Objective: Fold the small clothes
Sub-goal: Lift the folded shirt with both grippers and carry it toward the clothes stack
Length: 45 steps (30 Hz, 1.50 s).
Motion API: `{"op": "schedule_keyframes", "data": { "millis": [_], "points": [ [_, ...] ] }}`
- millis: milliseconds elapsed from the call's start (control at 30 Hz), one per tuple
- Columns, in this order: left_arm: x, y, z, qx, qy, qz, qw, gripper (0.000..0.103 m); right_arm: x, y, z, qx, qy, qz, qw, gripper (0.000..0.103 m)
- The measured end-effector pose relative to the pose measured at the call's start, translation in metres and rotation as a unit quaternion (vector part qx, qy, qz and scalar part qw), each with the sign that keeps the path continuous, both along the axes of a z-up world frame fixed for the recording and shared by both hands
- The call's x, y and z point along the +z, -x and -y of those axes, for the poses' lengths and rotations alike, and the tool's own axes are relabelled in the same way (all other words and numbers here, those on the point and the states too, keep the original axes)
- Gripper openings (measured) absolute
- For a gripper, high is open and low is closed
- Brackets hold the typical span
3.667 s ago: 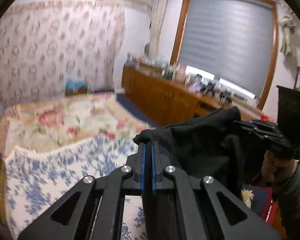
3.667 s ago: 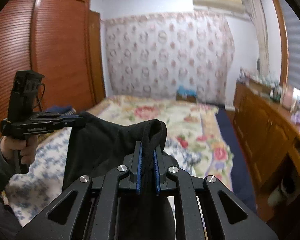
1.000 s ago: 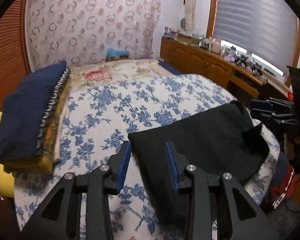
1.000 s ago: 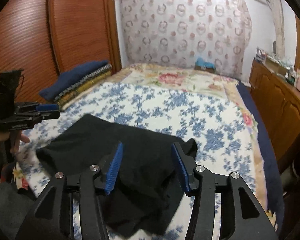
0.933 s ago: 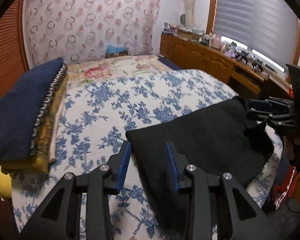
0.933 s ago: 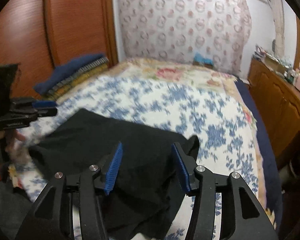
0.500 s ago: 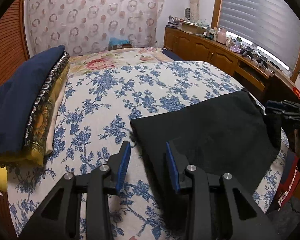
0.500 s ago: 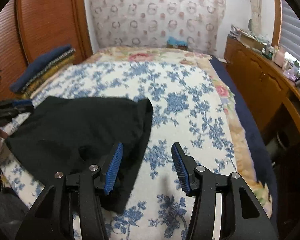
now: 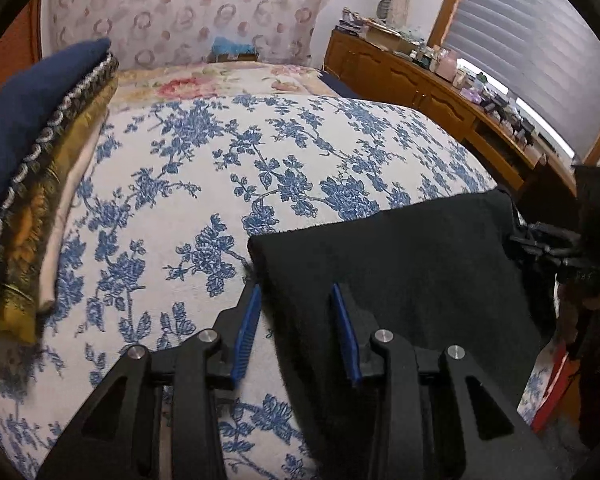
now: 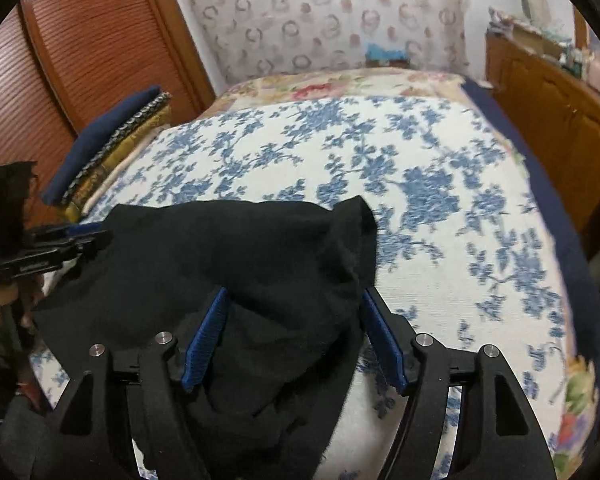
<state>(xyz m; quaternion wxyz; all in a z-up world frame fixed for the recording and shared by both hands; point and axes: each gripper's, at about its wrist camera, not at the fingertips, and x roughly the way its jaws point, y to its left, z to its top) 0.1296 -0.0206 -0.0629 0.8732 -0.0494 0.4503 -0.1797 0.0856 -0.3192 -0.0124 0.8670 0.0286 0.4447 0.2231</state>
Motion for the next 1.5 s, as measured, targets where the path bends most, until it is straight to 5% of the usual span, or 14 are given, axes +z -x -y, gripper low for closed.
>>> {"op": "schedule_keyframes", "data": {
  "millis": [200,267,433,533,733,867,1067,1100,1167,1267,1500],
  "points": [
    [-0.001,-0.003,0.005,-0.005,-0.002,-0.007,1.0000,0.035,-0.004,0.000,-0.017,0.042,-0.006,-0.005,0.999,0.063],
    [-0.001,-0.004,0.007,-0.012,0.002,-0.006,0.9999,0.033,-0.004,0.003,-0.021,0.053,-0.002,0.001,0.999,0.047],
    [0.002,0.000,0.012,-0.028,0.008,0.004,0.9996,0.010,-0.001,0.010,-0.022,0.069,-0.007,0.020,0.997,0.025],
    [0.006,0.002,0.014,-0.028,-0.001,0.014,0.9995,0.009,0.002,0.014,-0.020,0.066,-0.005,0.028,0.997,0.024],
    [0.005,0.002,0.016,-0.029,-0.014,0.015,0.9994,0.009,0.015,0.019,-0.020,0.019,0.060,0.059,0.996,0.053],
    [0.003,0.002,0.016,-0.027,-0.012,0.014,0.9995,0.010,0.006,0.002,-0.012,0.004,0.058,0.033,0.998,0.076],
    [0.001,0.001,0.010,-0.024,0.003,0.008,0.9997,0.011,-0.008,-0.014,-0.004,0.008,0.008,0.007,1.000,0.086],
    [0.001,0.001,0.010,-0.025,0.004,0.009,0.9996,0.011,-0.008,-0.013,-0.006,0.013,0.005,0.008,1.000,0.084],
    [0.001,0.002,0.009,-0.029,0.002,0.014,0.9995,0.010,-0.007,-0.010,-0.013,0.035,-0.004,0.009,0.999,0.055],
    [0.009,0.010,0.009,-0.032,0.011,0.032,0.9989,0.007,-0.007,-0.005,-0.019,0.059,-0.026,0.000,0.998,0.033],
    [0.062,0.048,0.001,-0.024,0.045,0.119,0.9916,0.007,0.032,0.019,-0.028,0.085,-0.038,0.082,0.992,0.026]
  ]
}}
